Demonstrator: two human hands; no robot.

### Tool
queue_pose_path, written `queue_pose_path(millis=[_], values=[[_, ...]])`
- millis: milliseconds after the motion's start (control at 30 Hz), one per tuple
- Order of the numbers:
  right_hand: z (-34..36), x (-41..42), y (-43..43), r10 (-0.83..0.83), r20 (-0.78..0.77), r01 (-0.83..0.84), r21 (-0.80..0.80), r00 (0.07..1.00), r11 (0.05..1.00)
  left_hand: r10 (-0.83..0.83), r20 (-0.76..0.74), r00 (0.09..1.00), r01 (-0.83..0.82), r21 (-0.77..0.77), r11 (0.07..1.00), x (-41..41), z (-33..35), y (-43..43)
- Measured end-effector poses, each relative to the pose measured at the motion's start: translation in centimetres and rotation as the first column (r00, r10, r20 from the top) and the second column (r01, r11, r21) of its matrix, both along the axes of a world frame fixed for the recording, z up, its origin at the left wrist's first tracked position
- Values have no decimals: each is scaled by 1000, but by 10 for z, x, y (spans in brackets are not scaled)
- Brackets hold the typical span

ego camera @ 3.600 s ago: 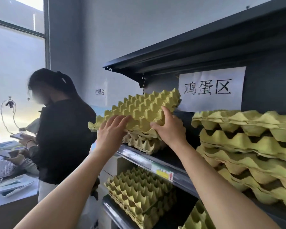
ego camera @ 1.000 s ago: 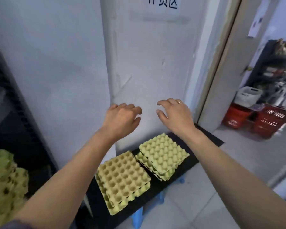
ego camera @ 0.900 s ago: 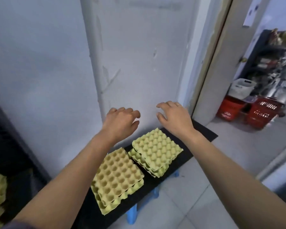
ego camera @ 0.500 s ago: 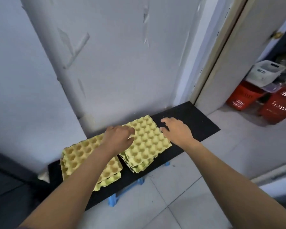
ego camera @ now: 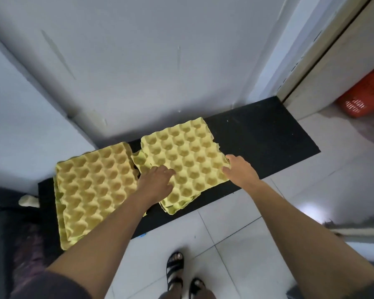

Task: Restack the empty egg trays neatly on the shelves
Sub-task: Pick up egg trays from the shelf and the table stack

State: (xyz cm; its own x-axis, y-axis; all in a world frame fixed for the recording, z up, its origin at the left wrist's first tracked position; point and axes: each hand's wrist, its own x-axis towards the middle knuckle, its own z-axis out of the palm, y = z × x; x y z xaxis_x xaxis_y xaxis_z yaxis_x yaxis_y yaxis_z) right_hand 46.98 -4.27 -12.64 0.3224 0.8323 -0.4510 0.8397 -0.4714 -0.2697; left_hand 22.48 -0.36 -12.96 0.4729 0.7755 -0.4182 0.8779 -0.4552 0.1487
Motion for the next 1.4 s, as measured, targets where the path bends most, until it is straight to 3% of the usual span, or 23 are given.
queue_pose_path(millis=[100, 167, 267, 333, 400, 500, 633, 767, 900, 1000, 1200, 1300, 1400], values=[[-45, 12, 15, -31, 18, 32, -23, 999, 999, 166, 40, 985, -163, -53, 985, 10, -45, 11], [-75, 21, 24, -70, 27, 71, -31, 997, 997, 357, 90, 930, -346, -117, 931, 15, -73, 17], [-109, 31, 37, -172, -70, 169, -42, 983, 985, 644, 170, 746, -603, -239, 761, 18, -107, 26], [-125, 33, 44, -232, -194, 223, -67, 953, 972, 783, 245, 571, -696, -362, 620, 19, -126, 30], [-136, 34, 47, -289, -242, 278, -80, 926, 957, 845, 306, 438, -709, -461, 534, 20, -136, 29], [-140, 36, 49, -430, -303, 426, -82, 850, 901, 862, 361, 356, -717, -486, 500, 20, -135, 26], [-124, 38, 47, -501, -420, 524, -69, 757, 849, 804, 517, 293, -695, -462, 550, 22, -110, 30], [-93, 35, 45, -512, -485, 576, -21, 709, 817, 746, 585, 317, -672, -417, 613, 22, -75, 37], [-71, 27, 47, -477, -499, 578, 59, 723, 814, 738, 602, 303, -669, -417, 615, 14, -63, 37], [-69, 17, 49, -431, -493, 546, 112, 756, 830, 754, 603, 262, -693, -426, 582, 4, -68, 31], [-54, -8, 50, -293, -478, 413, 167, 828, 895, 803, 530, 272, -749, -407, 523, -21, -58, 17], [-30, -13, 52, -256, -465, 385, 207, 848, 900, 812, 403, 421, -800, -256, 542, -22, -28, 21], [-2, -14, 52, -237, -436, 371, 253, 868, 893, 553, 414, 723, -632, 72, 772, -22, 6, 15]])
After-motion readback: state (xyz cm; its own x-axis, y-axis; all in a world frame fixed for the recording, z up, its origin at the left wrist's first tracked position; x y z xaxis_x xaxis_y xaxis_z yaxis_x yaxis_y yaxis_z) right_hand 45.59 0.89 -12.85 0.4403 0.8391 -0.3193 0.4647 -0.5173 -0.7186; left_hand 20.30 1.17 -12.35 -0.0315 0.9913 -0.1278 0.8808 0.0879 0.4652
